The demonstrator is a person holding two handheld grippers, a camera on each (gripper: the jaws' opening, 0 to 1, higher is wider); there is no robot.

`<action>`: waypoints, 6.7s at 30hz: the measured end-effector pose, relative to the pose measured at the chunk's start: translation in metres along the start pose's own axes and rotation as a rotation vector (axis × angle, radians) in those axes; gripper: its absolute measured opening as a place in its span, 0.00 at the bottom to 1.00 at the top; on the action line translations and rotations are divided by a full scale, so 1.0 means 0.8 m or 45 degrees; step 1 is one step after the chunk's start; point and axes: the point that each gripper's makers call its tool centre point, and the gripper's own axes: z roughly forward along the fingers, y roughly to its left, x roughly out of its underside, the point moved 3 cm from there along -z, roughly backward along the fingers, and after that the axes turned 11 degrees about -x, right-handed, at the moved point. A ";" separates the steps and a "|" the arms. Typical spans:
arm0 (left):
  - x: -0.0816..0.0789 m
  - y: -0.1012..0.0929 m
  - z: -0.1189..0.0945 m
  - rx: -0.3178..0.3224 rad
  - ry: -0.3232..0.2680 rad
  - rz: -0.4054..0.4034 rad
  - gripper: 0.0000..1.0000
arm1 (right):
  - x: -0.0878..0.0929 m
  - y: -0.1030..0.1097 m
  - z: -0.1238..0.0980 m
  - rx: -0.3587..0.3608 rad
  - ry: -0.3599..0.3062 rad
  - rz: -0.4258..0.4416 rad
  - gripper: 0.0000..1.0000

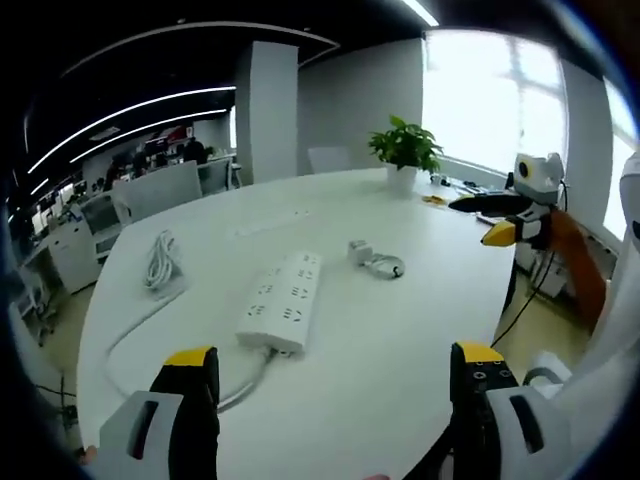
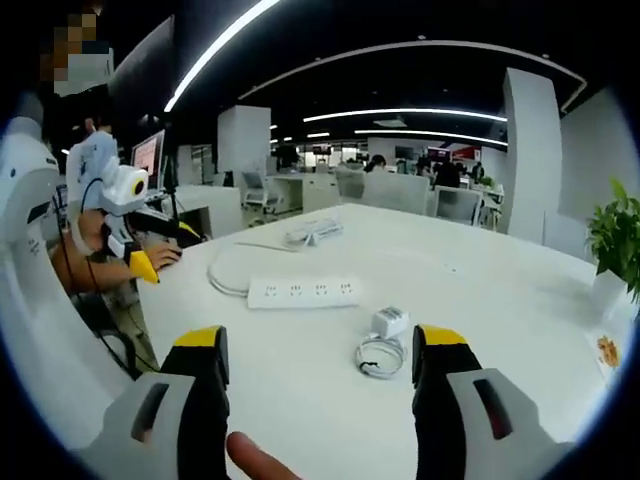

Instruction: Straighten the power strip on the desk, plug the charger into it

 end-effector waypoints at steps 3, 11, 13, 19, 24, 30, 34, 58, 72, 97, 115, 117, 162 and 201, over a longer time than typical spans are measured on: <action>-0.002 0.001 -0.002 -0.002 -0.013 -0.010 0.96 | 0.003 0.001 0.001 0.014 0.041 -0.015 0.75; -0.014 0.007 -0.008 -0.071 -0.045 -0.033 0.96 | -0.001 0.006 -0.014 0.046 0.040 -0.010 0.78; -0.014 0.004 -0.006 -0.071 -0.038 -0.025 0.96 | -0.001 0.006 -0.017 0.052 0.034 0.001 0.77; -0.010 -0.007 -0.003 -0.045 -0.029 -0.042 0.96 | 0.002 0.002 -0.021 0.066 0.012 0.026 0.76; -0.016 0.005 -0.009 -0.098 -0.071 -0.031 0.96 | -0.002 0.006 -0.017 0.044 0.033 -0.002 0.77; -0.021 0.020 -0.013 -0.174 -0.139 0.021 0.96 | -0.007 0.009 -0.005 0.036 0.040 -0.026 0.83; -0.015 0.017 -0.006 -0.143 -0.114 0.021 0.96 | -0.013 0.017 0.000 0.007 0.024 -0.047 0.84; -0.026 0.023 0.030 -0.138 0.000 0.050 0.95 | -0.005 0.001 0.016 -0.006 0.037 0.001 0.83; -0.030 0.019 0.030 -0.120 -0.001 0.072 0.94 | -0.015 0.001 0.005 0.011 0.021 -0.017 0.82; -0.031 0.023 0.046 -0.124 0.026 0.063 0.96 | -0.012 0.003 0.016 -0.033 0.026 -0.007 0.78; -0.033 0.016 0.067 -0.088 0.067 0.118 0.95 | -0.008 -0.003 0.014 -0.028 0.024 0.016 0.81; -0.034 0.018 0.069 -0.095 0.068 0.118 0.94 | -0.008 -0.004 0.014 -0.027 0.018 0.026 0.81; -0.014 0.033 0.202 -0.058 0.263 0.156 0.89 | -0.008 0.003 0.016 -0.051 -0.003 0.053 0.80; 0.009 0.051 0.237 -0.052 0.442 0.204 0.70 | 0.007 0.007 0.028 -0.125 0.026 0.094 0.78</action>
